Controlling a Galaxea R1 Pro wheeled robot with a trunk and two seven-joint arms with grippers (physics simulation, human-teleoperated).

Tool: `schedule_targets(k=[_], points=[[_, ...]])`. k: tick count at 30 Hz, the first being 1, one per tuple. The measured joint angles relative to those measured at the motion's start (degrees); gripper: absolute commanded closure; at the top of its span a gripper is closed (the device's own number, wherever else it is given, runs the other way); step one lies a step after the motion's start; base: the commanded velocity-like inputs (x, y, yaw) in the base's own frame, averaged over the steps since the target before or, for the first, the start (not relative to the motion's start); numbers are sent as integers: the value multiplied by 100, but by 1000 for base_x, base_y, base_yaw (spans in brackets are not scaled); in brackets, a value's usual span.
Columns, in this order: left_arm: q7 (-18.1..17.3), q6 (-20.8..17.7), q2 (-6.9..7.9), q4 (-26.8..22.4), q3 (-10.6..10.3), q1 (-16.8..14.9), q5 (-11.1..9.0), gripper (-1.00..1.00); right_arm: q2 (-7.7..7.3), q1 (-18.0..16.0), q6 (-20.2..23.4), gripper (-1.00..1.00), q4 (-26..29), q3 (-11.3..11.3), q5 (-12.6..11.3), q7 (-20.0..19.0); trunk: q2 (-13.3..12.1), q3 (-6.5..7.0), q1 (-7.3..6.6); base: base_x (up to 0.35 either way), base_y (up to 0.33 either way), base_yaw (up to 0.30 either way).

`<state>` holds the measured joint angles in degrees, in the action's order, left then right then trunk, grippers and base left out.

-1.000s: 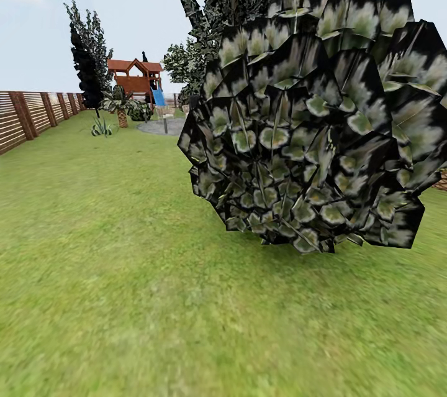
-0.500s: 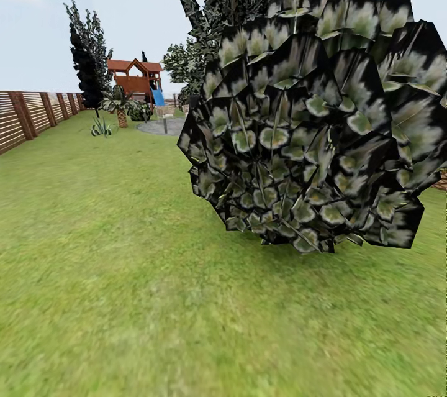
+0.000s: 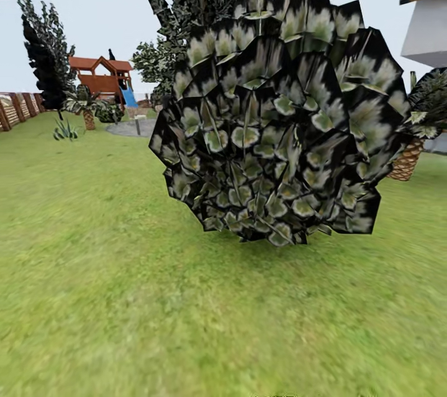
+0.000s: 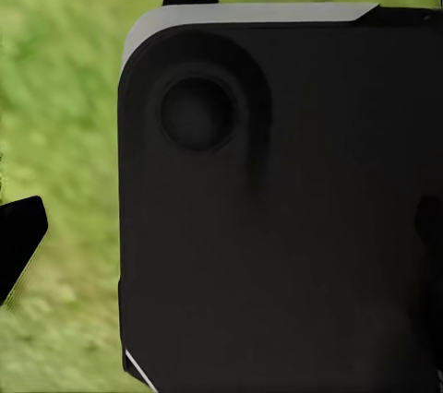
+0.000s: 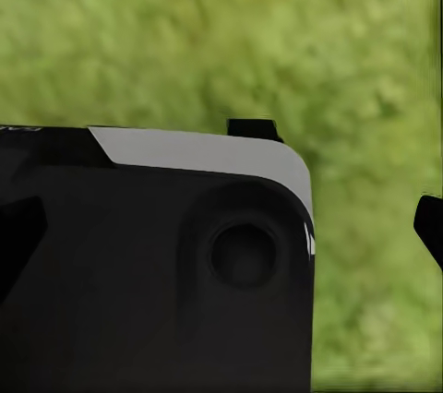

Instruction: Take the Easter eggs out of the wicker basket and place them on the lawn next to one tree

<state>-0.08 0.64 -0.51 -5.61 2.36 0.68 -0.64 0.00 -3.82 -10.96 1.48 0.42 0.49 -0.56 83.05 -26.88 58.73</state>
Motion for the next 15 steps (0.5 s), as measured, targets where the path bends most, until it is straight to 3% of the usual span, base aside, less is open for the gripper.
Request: schedule_targets(k=[15], points=[[-2, 0, 0, 8, -2, 3, 0, -100, 0, 0, -9, -100, 0, 0, 0, 0, 0, 0, 0, 0, 0, -283]])
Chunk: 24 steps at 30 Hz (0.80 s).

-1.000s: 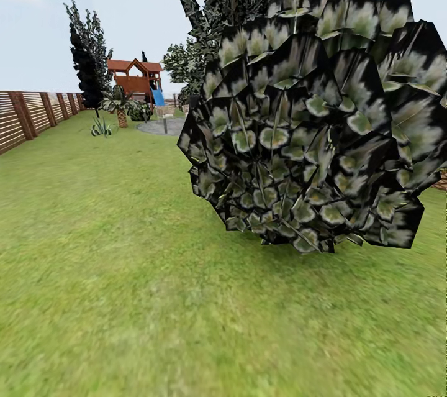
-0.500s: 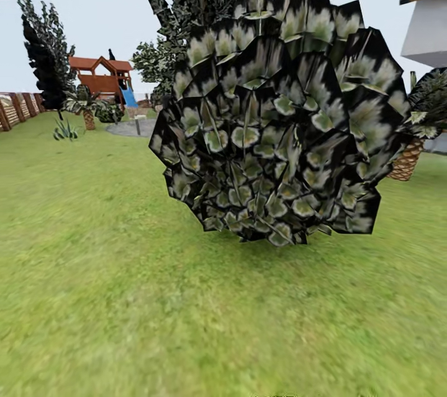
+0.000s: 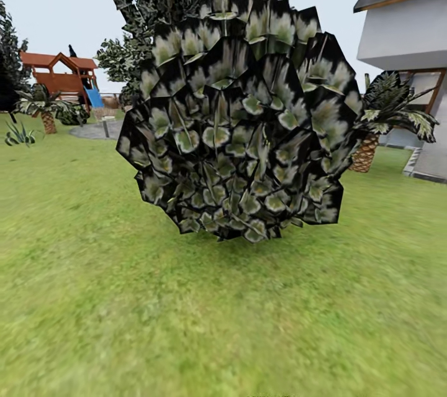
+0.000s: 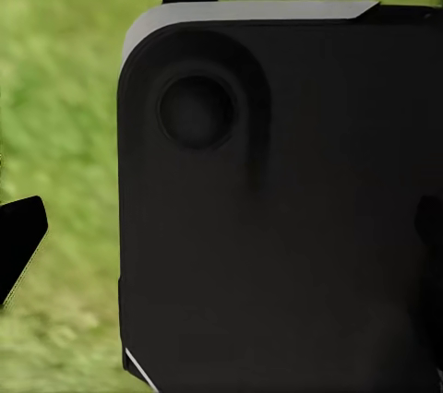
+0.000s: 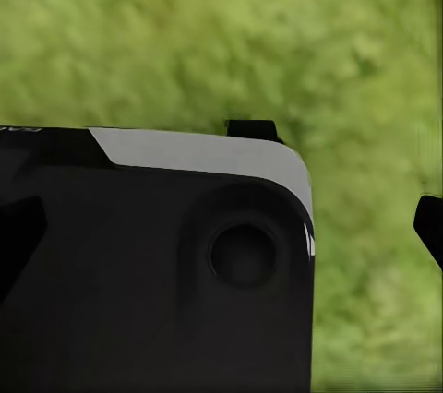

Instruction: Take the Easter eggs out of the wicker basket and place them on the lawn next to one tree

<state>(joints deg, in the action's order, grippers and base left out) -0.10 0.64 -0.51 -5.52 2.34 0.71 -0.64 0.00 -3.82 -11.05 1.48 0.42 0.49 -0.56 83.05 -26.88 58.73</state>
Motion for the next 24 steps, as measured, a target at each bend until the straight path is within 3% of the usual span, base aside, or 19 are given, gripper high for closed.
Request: schedule_targets(k=[24], points=[[-6, 0, 0, 1, -1, -3, 0, -100, 25, 0, -4, -100, 0, 0, 8, 16, 0, 0, 0, 0, 0, -275]])
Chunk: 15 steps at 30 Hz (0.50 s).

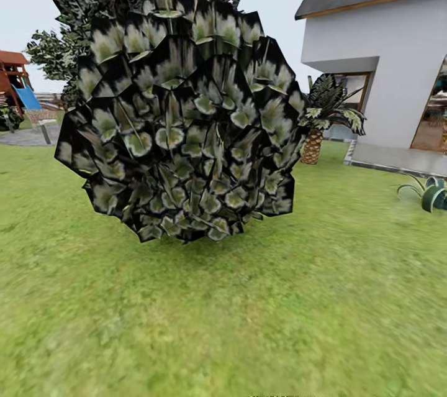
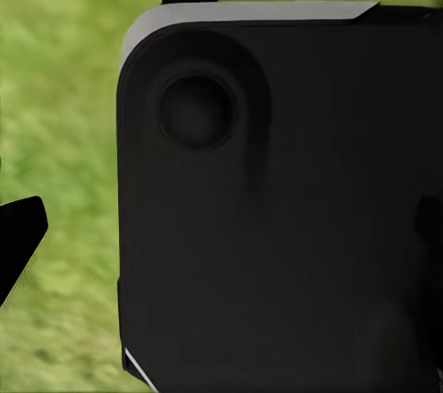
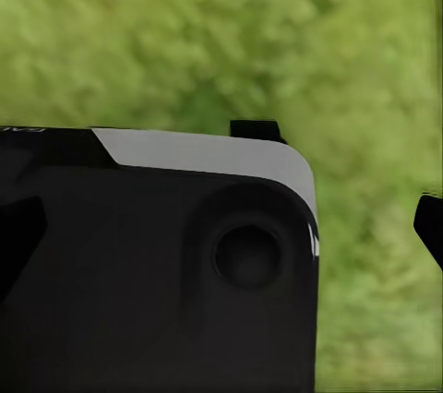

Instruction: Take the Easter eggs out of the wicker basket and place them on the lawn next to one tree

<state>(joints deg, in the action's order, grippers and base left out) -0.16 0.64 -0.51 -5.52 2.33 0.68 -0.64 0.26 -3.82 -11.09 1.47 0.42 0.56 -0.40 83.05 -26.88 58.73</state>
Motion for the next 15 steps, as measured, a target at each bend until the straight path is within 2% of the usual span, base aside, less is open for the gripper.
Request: schedule_targets(k=[15], points=[[1, 0, 0, -1, 1, 1, 0, -100, -8, 0, -3, -100, -1, 0, -6, 0, 0, -41, 0, 0, 0, -242]])
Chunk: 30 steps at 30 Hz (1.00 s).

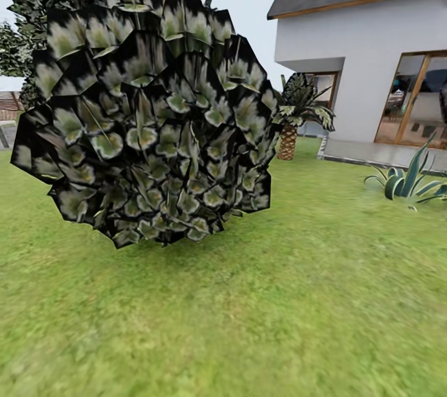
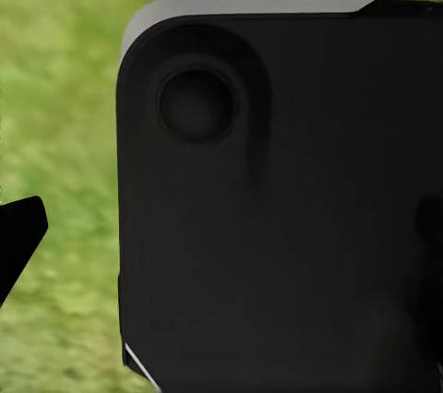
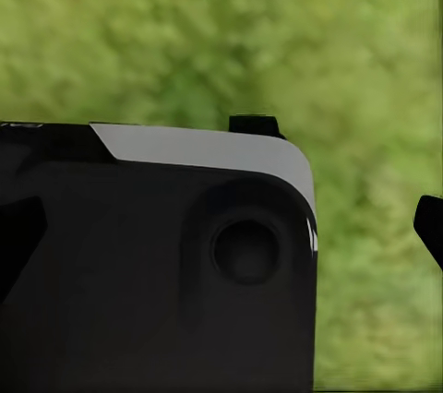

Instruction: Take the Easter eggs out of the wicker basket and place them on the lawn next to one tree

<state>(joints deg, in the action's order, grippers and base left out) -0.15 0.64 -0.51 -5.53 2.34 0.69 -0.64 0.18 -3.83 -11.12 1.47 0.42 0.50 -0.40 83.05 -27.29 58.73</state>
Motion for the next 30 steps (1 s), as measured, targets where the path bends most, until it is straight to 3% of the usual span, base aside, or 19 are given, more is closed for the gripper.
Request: schedule_targets(k=[30], points=[[7, -8, -44, 36, -1, 6, 0, -100, -22, 0, 68, -100, -35, -33, -84, -22, 0, -230, 0, 0, 0, -162]])
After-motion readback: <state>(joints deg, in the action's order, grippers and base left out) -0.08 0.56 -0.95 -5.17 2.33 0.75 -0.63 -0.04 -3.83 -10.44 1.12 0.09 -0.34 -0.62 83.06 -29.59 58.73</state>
